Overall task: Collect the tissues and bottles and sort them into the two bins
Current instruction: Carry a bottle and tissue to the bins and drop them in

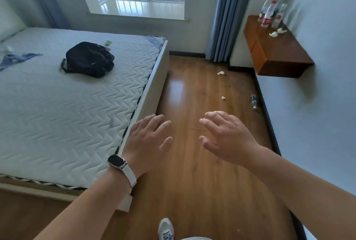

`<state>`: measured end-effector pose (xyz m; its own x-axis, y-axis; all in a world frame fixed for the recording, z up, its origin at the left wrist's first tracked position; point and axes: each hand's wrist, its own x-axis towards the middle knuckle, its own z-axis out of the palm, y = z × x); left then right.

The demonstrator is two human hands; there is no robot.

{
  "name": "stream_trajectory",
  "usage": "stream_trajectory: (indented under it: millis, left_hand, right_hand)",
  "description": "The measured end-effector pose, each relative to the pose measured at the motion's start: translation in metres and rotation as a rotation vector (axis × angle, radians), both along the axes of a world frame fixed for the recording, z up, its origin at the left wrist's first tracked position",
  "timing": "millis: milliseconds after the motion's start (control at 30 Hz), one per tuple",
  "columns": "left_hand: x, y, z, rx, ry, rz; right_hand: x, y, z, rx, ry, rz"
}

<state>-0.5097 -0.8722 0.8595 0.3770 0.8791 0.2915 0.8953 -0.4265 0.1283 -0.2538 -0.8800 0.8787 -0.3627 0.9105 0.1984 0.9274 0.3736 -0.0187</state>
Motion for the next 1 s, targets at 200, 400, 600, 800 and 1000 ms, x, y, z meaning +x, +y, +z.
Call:
stream_trajectory:
  millis: [200,400,600,800,1000]
  left_hand:
    - [-0.013,0.085,-0.001,0.042,-0.010,-0.127]
    - [-0.002,0.149,-0.013,-0.006,0.000,-0.199]
    - [0.029,0.214,-0.021,0.001,0.014,-0.224]
    - [0.084,0.299,-0.028,-0.046,0.081,-0.217]
    - [0.171,0.388,-0.025,-0.058,0.135,-0.290]
  right_hand:
    - [-0.010,0.046,0.008,0.016,0.032,-0.155]
    - [0.006,0.088,0.007,-0.048,0.009,-0.253]
    - [0.038,0.153,-0.008,-0.060,0.021,-0.258]
    - [0.098,0.245,-0.025,0.029,0.076,-0.255]
    - [0.183,0.322,-0.030,0.038,0.102,-0.296]
